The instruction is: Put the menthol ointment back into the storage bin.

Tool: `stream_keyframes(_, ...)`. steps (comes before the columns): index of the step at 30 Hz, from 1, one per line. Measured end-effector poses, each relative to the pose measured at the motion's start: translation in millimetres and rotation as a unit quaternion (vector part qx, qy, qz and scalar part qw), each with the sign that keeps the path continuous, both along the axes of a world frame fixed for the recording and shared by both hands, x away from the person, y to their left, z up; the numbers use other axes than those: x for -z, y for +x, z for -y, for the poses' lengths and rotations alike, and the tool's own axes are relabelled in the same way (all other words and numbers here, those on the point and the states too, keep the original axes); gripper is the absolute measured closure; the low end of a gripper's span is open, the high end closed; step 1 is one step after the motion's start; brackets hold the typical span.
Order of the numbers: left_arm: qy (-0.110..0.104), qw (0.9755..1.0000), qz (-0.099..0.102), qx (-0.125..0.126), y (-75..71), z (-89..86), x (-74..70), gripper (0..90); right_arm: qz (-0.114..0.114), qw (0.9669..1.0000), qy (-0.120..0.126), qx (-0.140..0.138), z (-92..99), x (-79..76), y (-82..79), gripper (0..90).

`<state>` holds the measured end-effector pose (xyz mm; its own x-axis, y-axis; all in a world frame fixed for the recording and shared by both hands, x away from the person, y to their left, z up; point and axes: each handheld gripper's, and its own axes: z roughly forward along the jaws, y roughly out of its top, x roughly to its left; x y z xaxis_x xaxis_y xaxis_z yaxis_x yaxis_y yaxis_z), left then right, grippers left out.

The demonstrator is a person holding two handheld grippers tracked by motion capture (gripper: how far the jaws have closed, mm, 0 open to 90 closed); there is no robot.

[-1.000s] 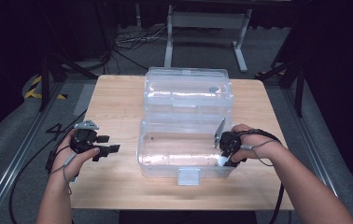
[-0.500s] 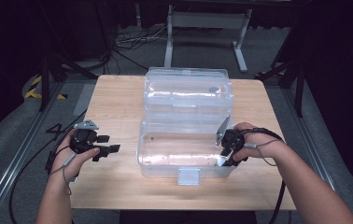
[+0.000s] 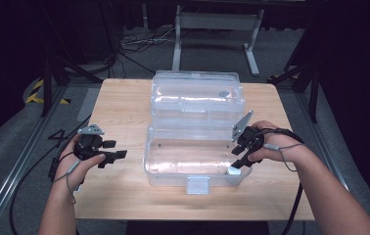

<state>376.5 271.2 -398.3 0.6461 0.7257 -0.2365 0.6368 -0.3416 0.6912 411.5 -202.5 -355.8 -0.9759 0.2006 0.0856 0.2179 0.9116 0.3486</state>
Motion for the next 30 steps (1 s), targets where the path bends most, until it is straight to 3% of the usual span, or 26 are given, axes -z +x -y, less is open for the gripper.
stream_keyframes(10, 0.002, 1.0, 0.006, -0.003, -2.5, -1.1, -2.0, 34.5, 0.012, 0.9989, 0.04, 0.02, 5.0, -13.1, -0.3, 46.5)
stream_keyframes(18, 0.001, 1.0, 0.002, -0.003, -4.7, -1.5, -1.1, 34.5, 0.024, 0.995, 0.086, 0.044, 5.6, -24.3, 1.0, 47.4)
stream_keyframes(30, -0.007, 1.0, 0.001, -0.002, -5.5, -1.7, 0.5, 34.4, 0.036, 0.9907, 0.116, 0.062, 0.2, -41.3, 4.4, 48.8)
